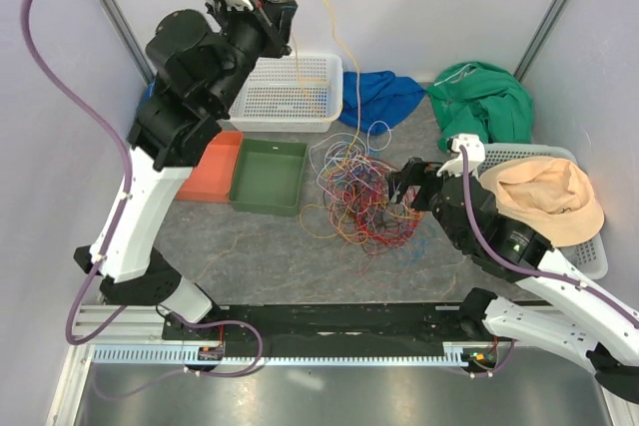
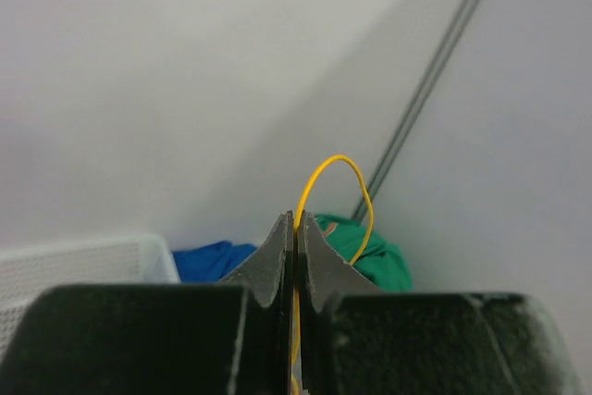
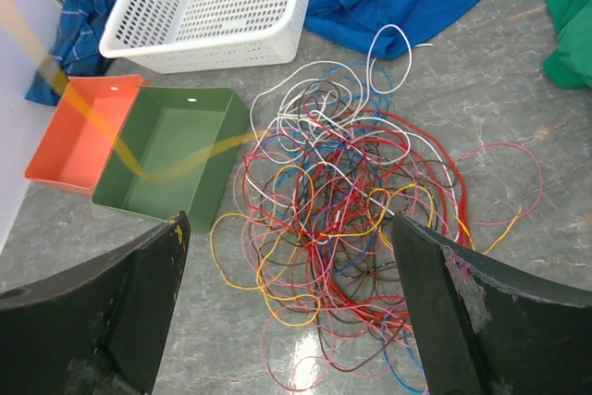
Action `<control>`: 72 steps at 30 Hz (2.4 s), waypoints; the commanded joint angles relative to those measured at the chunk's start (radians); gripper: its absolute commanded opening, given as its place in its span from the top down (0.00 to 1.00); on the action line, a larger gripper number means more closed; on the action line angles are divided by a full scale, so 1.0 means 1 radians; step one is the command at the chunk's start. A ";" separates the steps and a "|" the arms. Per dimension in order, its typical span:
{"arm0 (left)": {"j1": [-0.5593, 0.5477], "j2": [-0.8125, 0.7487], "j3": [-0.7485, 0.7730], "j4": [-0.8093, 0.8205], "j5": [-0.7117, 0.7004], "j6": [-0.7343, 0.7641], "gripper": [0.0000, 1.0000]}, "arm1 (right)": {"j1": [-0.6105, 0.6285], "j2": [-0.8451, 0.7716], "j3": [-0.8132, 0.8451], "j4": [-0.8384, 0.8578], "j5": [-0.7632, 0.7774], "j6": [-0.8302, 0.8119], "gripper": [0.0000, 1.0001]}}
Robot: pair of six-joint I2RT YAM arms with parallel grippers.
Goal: Untangle the cables
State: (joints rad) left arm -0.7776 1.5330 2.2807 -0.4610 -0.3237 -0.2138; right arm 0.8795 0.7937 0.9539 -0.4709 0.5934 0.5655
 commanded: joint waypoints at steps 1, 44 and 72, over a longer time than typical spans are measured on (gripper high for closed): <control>0.159 0.042 0.017 -0.175 0.101 -0.179 0.98 | -0.001 -0.028 -0.035 0.040 -0.015 0.028 0.02; 0.880 -0.123 -0.207 -0.258 0.104 -0.457 0.98 | -0.001 0.048 -0.241 0.239 -0.129 0.001 0.02; 0.712 -0.115 -0.384 -0.150 0.229 -0.519 0.98 | -0.001 0.105 -0.267 0.282 -0.156 0.022 0.02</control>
State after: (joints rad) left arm 0.0254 1.4601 2.0254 -0.6815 -0.1539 -0.6964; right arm 0.8799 0.8875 0.7006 -0.2356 0.4595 0.5648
